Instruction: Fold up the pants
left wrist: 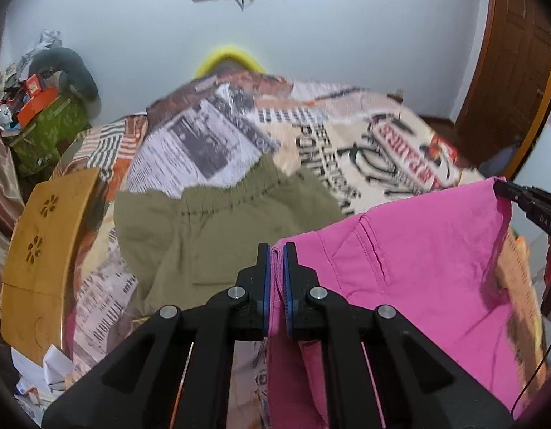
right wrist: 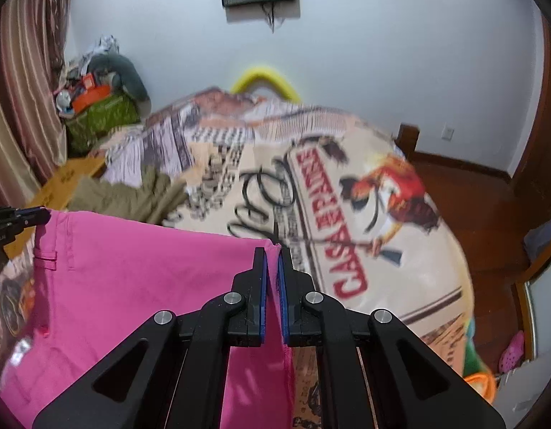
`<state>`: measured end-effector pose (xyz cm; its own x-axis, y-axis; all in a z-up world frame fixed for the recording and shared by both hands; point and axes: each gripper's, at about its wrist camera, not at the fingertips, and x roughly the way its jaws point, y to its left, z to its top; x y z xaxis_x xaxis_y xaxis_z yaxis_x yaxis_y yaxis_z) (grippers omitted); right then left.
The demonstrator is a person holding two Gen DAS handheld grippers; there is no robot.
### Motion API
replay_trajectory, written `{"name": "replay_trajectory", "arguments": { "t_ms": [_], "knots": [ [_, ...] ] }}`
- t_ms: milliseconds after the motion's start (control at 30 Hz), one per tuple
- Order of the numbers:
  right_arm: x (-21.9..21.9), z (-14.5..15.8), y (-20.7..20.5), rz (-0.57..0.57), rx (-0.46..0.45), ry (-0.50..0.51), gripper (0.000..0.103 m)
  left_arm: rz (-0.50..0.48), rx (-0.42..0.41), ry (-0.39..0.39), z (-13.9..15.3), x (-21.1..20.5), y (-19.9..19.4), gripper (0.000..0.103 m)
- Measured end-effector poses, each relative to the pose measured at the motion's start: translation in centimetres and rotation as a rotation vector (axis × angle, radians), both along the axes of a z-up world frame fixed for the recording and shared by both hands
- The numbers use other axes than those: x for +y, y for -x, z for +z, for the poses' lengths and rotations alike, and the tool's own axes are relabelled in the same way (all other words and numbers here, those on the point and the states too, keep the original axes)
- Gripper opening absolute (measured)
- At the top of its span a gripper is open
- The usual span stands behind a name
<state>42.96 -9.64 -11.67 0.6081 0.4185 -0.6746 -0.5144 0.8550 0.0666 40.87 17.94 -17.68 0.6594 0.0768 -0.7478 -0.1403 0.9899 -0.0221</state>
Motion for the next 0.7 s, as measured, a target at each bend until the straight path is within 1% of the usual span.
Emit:
{"name": "replay_trajectory", "arguments": {
  "t_ms": [133, 300, 367, 533, 700],
  "knots": [
    [-0.2, 2.3, 0.8, 0.000, -0.029, -0.028, 0.005, -0.008, -0.025, 0.011, 1.9, -0.1, 1.2, 0.007],
    [-0.5, 4.2, 3.1, 0.019, -0.056, -0.030, 0.005, -0.038, -0.038, -0.019, 3.4, -1.0, 4.0, 0.007],
    [-0.9, 4.7, 4.3, 0.026, -0.059, -0.036, 0.005, -0.040, -0.048, -0.033, 3.9, -1.5, 5.3, 0.007],
    [-2.1, 5.6, 7.6, 0.036, -0.065, -0.050, 0.005, -0.052, -0.062, -0.030, 4.9, -2.5, 8.5, 0.007],
    [-3.2, 6.0, 10.9, 0.040, -0.063, -0.061, 0.005, -0.076, -0.069, -0.046, 5.3, -3.6, 12.0, 0.007]
  ]
}}
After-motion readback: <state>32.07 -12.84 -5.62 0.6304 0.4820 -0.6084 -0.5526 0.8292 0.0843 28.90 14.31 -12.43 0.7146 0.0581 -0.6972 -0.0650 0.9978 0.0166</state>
